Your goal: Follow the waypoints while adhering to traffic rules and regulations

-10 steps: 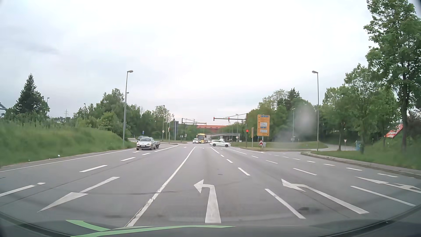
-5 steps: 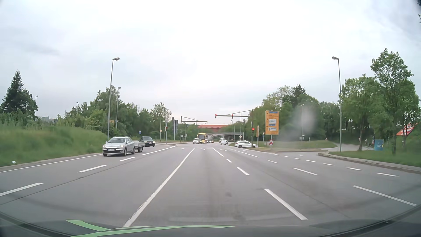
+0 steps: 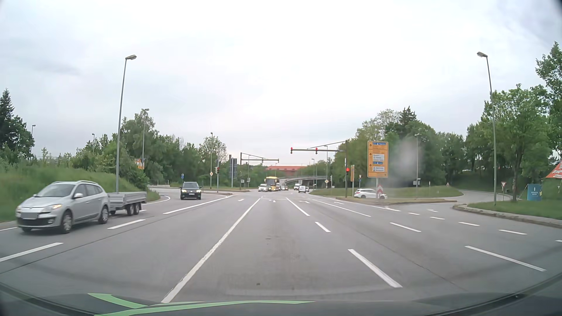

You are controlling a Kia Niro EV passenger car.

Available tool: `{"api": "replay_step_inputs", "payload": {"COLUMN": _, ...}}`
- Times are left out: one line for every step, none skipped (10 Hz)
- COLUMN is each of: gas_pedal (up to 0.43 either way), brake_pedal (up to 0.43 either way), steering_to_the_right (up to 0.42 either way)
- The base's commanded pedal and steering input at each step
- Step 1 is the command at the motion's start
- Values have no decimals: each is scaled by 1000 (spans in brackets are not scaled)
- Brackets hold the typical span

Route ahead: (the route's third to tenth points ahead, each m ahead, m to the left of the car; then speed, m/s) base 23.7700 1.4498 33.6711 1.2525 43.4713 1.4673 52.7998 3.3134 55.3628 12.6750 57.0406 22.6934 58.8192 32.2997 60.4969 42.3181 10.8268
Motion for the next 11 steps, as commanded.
{"api": "replay_step_inputs", "payload": {"gas_pedal": 0, "brake_pedal": 268, "steering_to_the_right": -5}}
{"api": "replay_step_inputs", "payload": {"gas_pedal": 0, "brake_pedal": 268, "steering_to_the_right": -5}}
{"api": "replay_step_inputs", "payload": {"gas_pedal": 0, "brake_pedal": 268, "steering_to_the_right": -5}}
{"api": "replay_step_inputs", "payload": {"gas_pedal": 0, "brake_pedal": 274, "steering_to_the_right": -5}}
{"api": "replay_step_inputs", "payload": {"gas_pedal": 0, "brake_pedal": 274, "steering_to_the_right": -5}}
{"api": "replay_step_inputs", "payload": {"gas_pedal": 0, "brake_pedal": 274, "steering_to_the_right": -5}}
{"api": "replay_step_inputs", "payload": {"gas_pedal": 0, "brake_pedal": 274, "steering_to_the_right": -5}}
{"api": "replay_step_inputs", "payload": {"gas_pedal": 0, "brake_pedal": 274, "steering_to_the_right": -5}}
{"api": "replay_step_inputs", "payload": {"gas_pedal": 0, "brake_pedal": 274, "steering_to_the_right": -4}}
{"api": "replay_step_inputs", "payload": {"gas_pedal": 0, "brake_pedal": 274, "steering_to_the_right": -4}}
{"api": "replay_step_inputs", "payload": {"gas_pedal": 0, "brake_pedal": 274, "steering_to_the_right": -4}}
